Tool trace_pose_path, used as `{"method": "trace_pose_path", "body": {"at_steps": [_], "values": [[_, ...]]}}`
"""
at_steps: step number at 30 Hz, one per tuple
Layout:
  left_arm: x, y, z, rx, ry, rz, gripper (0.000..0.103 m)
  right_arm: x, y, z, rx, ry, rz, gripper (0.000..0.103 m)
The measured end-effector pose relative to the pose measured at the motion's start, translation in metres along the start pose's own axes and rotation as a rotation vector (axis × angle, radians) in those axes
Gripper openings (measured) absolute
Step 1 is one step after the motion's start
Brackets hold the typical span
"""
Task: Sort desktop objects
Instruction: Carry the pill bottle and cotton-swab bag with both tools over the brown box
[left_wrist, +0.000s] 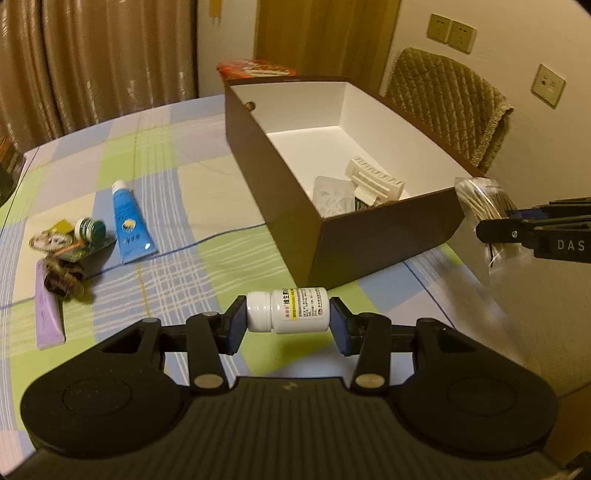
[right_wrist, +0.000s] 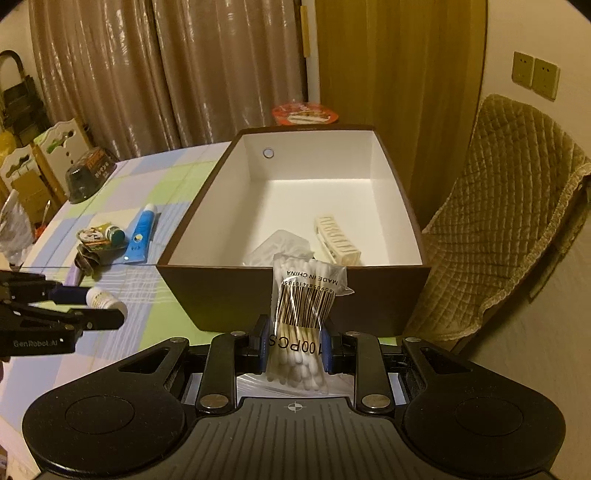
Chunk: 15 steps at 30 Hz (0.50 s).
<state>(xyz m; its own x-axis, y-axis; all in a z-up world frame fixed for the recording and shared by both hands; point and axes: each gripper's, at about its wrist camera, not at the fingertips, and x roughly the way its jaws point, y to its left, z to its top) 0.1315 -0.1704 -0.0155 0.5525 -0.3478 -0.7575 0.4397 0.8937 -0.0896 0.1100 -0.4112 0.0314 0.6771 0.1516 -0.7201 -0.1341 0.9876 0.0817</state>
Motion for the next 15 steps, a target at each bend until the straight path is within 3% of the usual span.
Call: {"method": "trace_pose_path", "body": {"at_steps": [8,15], "values": [[-0.013,0.003,0.013,0.086,-0.051,-0.054,0.041,-0.017,0.014,0.011,0.031,-0.061,-0.061,0.026],[-0.002,-0.006,0.059,0.122,-0.121,-0.082,0.041,-0.008,0.000,0.054,-0.001,-0.120,-0.075,0.026]]}}
